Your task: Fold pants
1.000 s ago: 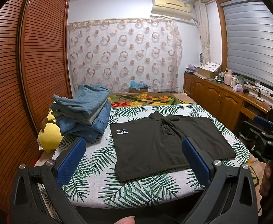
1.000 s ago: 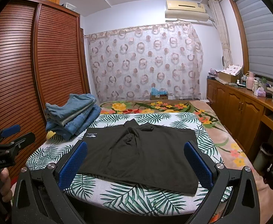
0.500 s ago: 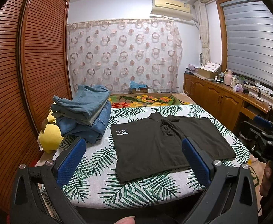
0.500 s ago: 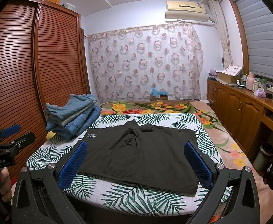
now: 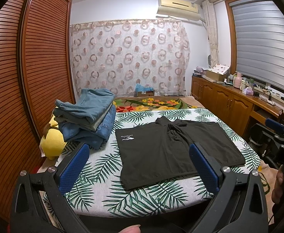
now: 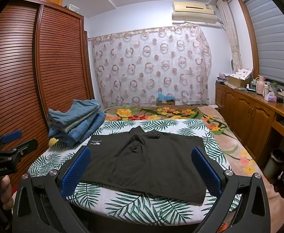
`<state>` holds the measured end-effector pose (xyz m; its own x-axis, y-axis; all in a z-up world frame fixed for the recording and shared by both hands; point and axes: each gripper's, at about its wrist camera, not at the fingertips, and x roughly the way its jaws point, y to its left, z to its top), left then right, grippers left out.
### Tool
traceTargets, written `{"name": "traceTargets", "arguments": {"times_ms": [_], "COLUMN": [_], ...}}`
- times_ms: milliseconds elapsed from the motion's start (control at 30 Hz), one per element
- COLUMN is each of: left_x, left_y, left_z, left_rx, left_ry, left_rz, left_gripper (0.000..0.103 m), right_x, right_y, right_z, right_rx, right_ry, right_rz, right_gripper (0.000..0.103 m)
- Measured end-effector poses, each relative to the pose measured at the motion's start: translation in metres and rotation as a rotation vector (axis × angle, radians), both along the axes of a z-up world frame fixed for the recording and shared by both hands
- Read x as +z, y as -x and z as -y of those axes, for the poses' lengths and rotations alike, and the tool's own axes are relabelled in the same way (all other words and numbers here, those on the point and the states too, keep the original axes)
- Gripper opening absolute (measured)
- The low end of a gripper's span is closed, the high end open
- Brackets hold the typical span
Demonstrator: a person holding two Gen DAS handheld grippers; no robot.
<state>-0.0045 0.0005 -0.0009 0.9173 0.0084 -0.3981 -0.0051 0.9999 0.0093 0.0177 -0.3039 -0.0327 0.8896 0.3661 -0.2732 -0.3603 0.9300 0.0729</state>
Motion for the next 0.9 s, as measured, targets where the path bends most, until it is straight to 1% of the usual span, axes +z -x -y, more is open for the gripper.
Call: {"name": "traceTargets", "arguments": {"times_ms": [167,333,500,700,900], "left_x": [-0.002,-0.013,-0.024,-0.039,-0.057], "left_y": [-0.005,-0.017,-0.026,-0.046,-0.064], "left_z": [-0.001,-0.001,-0.001,0.0,-0.01], "left_rx": [-0.002,0.019,0.016,0.003,-0.008], "left_ry": [0.006,-0.006,0.017,0.027,0.035], "left_rz": [-0.016,-0.031,-0.031,-0.069,-0.113], "left_gripper": [0.103,0.103,0.103,0.103,0.103], "right_x": [-0.001,-0.007,-0.012,-0.014,-0.015], "right_y": [-0.001,-0.005,-0.014,-0.025,-0.039], "right_z": [0.001,0.005,0.007,0.009,0.006], "right_rx": [-0.001,0.0,-0.013,-0.031,-0.044], "right_ry": [-0.001,-0.004,0.009,0.015,0.043], "right_rz": [-0.001,-0.008,-0.015,-0.031,-0.052], "right_gripper": [0.103,0.103,0.103,0.103,0.103]}}
